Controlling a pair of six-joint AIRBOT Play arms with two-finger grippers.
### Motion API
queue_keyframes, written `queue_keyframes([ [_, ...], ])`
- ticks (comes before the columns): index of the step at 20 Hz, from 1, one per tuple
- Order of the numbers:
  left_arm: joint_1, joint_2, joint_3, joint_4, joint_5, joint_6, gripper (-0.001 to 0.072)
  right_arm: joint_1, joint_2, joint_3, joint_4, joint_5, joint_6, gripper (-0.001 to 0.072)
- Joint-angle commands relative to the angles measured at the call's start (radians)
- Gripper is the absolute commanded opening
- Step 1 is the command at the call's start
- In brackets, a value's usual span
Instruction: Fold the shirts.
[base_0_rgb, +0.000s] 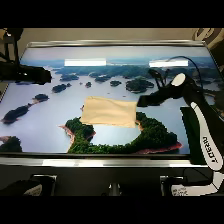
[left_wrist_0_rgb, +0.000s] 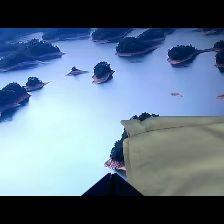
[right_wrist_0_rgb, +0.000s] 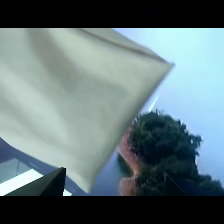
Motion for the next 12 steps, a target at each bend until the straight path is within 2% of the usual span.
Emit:
queue_keyframes([
  [1, -0.013, 0.006, -0.034, 0.009, -0.006, 0.006, 0.0024, -0.089, 0.011, -0.143, -0.027, 0.006, 0.027, 0.0647],
  [4, -0.021, 0.010, -0.037, 0.005, -0.016, 0.006, 0.0024, -0.049, -0.023, -0.227, 0.138, -0.156, 0.004, 0.0625],
  [7, -0.021, 0.014, -0.037, 0.002, -0.016, -0.003, 0.0024, 0.001, -0.083, -0.226, 0.294, -0.204, -0.081, 0.0624],
  [9, -0.021, 0.014, -0.037, 0.002, -0.014, -0.013, 0.0024, 0.034, -0.109, -0.226, 0.346, -0.226, -0.093, 0.0613],
  [10, -0.021, 0.014, -0.037, 0.002, -0.014, -0.018, 0.0024, 0.048, -0.116, -0.226, 0.356, -0.237, -0.093, 0.0584],
  [11, -0.020, 0.014, -0.037, 0.002, -0.013, -0.031, 0.0024, 0.056, -0.119, -0.226, 0.363, -0.247, -0.093, 0.0504],
  [12, -0.020, 0.014, -0.037, 0.002, -0.013, -0.031, 0.0024, 0.060, -0.119, -0.226, 0.379, -0.255, -0.100, 0.0477],
])
